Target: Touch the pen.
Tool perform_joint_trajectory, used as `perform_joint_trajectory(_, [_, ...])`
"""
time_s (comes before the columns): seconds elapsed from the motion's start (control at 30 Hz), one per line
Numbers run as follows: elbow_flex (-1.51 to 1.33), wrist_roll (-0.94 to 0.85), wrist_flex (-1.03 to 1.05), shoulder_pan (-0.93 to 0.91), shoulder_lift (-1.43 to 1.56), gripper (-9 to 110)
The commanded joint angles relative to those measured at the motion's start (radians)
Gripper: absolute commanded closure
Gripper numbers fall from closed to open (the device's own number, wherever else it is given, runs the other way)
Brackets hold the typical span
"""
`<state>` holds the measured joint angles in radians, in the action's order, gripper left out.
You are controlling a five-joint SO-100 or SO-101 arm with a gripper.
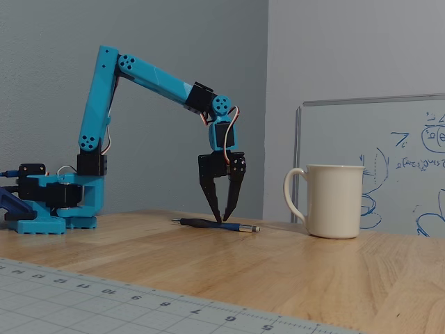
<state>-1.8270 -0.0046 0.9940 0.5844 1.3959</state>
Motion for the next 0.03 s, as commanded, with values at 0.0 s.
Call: perform_joint_trajectory(0.0, [0.078, -0.005, -0.011, 0.011, 0.018, 101])
